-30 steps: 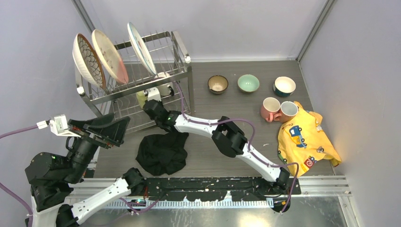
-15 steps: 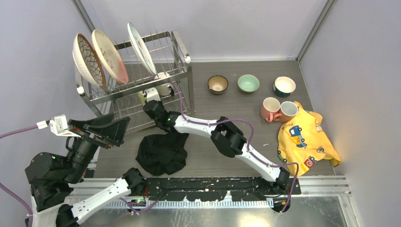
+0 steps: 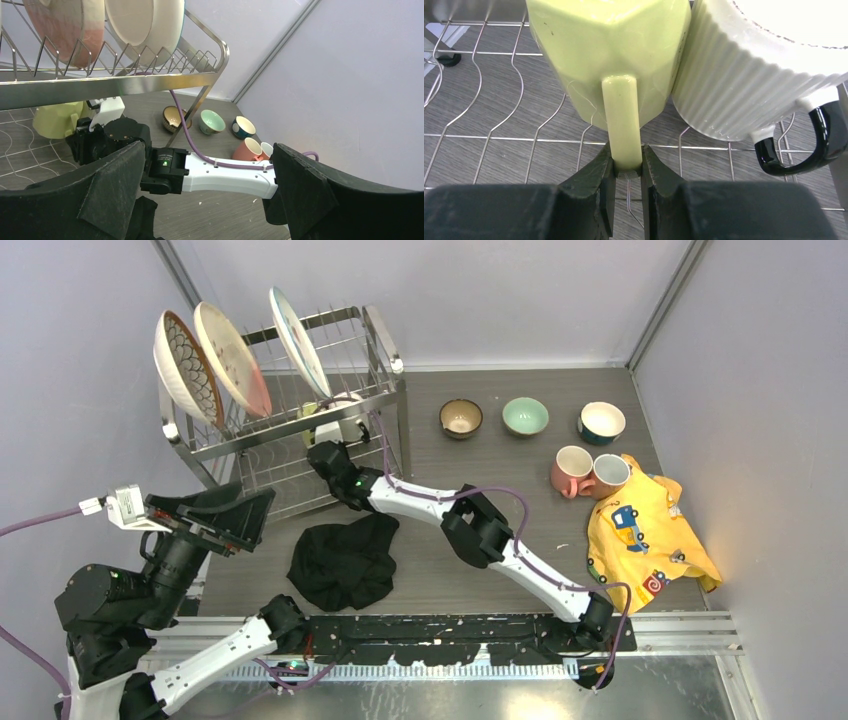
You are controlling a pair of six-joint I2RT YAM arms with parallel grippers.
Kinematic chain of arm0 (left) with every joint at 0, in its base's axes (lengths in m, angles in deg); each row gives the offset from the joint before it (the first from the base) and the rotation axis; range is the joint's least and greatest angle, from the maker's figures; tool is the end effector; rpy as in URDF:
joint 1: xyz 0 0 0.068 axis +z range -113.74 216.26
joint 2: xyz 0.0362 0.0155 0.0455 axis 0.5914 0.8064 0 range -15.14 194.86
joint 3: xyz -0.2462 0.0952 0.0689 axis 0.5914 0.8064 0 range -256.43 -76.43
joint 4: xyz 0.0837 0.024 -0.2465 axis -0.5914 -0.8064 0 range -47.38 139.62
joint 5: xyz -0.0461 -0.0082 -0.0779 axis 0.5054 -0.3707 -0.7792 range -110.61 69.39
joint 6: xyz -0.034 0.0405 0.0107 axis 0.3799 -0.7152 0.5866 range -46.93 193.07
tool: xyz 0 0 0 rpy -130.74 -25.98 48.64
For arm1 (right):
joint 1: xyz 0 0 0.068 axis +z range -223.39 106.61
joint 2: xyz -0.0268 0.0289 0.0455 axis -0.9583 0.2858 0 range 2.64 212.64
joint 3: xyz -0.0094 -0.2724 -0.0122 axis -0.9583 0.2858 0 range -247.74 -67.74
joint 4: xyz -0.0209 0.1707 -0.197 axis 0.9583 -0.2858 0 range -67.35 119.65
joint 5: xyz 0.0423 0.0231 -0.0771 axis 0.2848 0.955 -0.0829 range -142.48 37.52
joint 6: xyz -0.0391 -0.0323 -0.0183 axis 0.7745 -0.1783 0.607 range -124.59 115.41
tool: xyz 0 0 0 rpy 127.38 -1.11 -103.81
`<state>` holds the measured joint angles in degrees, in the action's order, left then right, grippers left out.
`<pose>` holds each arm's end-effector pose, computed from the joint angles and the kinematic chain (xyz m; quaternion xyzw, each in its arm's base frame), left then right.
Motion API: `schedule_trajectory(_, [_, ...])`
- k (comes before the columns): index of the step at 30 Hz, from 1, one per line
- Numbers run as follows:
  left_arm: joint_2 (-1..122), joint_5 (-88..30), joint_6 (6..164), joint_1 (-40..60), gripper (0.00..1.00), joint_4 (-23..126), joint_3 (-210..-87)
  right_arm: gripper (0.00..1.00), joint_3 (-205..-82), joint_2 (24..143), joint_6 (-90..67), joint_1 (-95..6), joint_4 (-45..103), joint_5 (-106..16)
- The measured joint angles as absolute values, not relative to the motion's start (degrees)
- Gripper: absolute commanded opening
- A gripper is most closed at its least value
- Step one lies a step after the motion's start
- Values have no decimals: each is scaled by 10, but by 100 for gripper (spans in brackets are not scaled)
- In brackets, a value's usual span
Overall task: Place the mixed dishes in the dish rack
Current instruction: Turn the cup upside down in the dish rack.
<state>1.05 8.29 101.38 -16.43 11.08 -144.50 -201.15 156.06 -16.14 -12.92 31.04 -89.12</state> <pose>-0.0027 0.0321 0.4410 -0.0646 0.6284 -0.3756 0.6781 0.3163 0.5152 0.1715 -0.1524 0.7778 0.1191 0.5981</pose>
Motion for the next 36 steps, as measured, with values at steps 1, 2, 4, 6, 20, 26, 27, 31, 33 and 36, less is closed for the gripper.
schedule_trajectory(1, [10,83,1014,-164,100,111,-1445,7,-2014,1562,-163,-131,308,-891])
schedule_trajectory(2, [10,83,1014,-164,100,111,-1445,7,-2016,1563,-166,-131,306,-891])
schedule_trajectory(4, [10,83,1014,-164,100,111,-1445,7,-2021,1565,-168,-131,303,-893])
schedule_trajectory(6, [10,83,1014,-164,100,111,-1445,7,-2027,1566,-170,-131,295,-893])
schedule_trajectory(20, [10,83,1014,-164,100,111,-1445,41,-2034,1567,-176,-140,284,-867])
schedule_trajectory(26, [10,84,1014,-164,100,111,-1445,44,-2019,1563,-185,-150,294,-866])
schedule_trajectory(27, [10,84,1014,-164,100,111,-1445,44,-2010,1559,-185,-150,296,-865])
schedule_trajectory(31, [10,84,1014,-164,100,111,-1445,48,-1961,1535,-187,-150,302,-857])
schedule_trajectory(33, [11,83,1014,-164,100,111,-1445,49,-1949,1526,-187,-150,304,-846])
schedule_trajectory(36, [12,84,1014,-164,100,111,-1445,51,-1923,1506,-187,-147,311,-828])
